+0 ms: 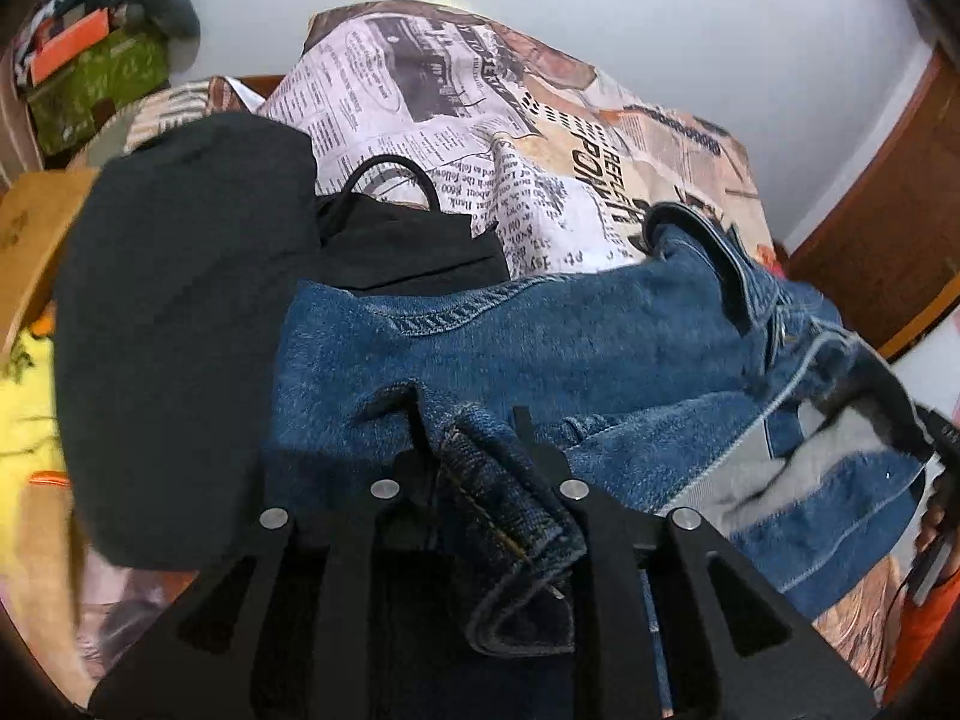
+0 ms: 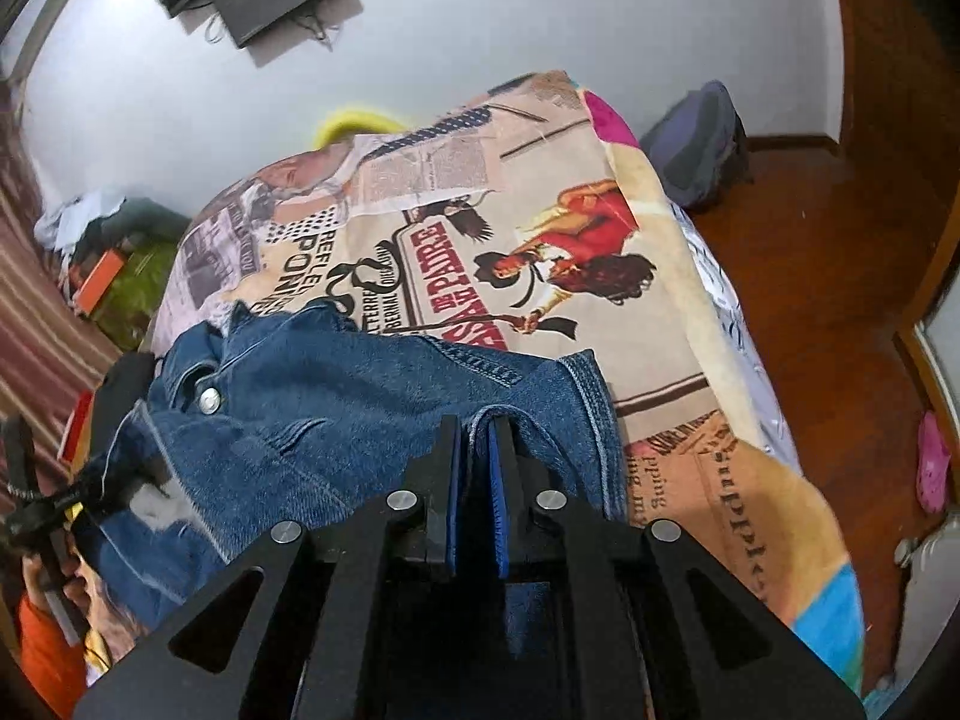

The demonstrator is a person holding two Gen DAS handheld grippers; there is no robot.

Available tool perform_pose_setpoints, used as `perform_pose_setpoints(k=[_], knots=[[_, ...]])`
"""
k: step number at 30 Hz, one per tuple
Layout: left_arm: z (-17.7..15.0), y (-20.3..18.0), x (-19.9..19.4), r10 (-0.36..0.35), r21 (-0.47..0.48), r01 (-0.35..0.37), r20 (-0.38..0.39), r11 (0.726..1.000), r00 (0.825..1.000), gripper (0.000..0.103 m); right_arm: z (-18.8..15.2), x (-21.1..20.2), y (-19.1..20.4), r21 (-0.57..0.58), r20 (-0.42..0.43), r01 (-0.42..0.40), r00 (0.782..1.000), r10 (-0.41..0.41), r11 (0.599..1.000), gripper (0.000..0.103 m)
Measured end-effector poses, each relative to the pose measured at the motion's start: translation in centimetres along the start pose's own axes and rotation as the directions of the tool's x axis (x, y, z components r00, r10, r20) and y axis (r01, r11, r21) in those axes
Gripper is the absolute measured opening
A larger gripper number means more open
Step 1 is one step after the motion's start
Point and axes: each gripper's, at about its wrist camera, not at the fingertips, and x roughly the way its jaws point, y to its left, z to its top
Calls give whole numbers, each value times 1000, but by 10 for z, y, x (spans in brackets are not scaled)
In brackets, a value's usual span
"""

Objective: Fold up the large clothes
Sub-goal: 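Lift the hem with both tools and fold it over toward the collar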

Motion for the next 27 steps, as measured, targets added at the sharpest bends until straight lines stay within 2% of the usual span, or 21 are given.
perform_pose_setpoints(k=[2,5,7,10,12,13,16,20,25,27], knots=[[-3,-10,-17,23,41,-24,8,999,1000,25,-1,-9,6,-35,18,52,999,-51,998,13],[-2,-22,-36,48,97,-51,33,994,998,42,-5,-25,16,-94,44,104,994,-101,990,13],[-5,-30,-52,91,133,-102,83,986,992,69,-12,-38,24,-129,51,106,994,-100,986,17],[-13,-42,-78,136,183,-166,166,969,977,78,-24,-53,37,-192,62,108,993,-98,975,35],[-19,-48,-86,138,214,-171,163,962,977,78,-31,-60,46,-235,74,118,992,-104,965,52],[-21,-51,-87,138,226,-172,160,959,977,78,-35,-63,51,-259,78,122,991,-105,958,53],[-37,-59,-90,138,284,-173,141,943,980,78,-46,-65,63,-299,66,126,992,-112,946,53],[-61,-65,-77,119,335,-141,85,932,989,78,-60,-55,70,-307,5,62,998,-64,950,53],[-73,-70,-42,178,348,-185,53,919,983,78,-73,-23,83,-341,-68,48,995,-76,939,53],[-69,-68,-24,207,334,-209,44,919,977,78,-76,-12,91,-375,-46,84,993,-109,923,53]])
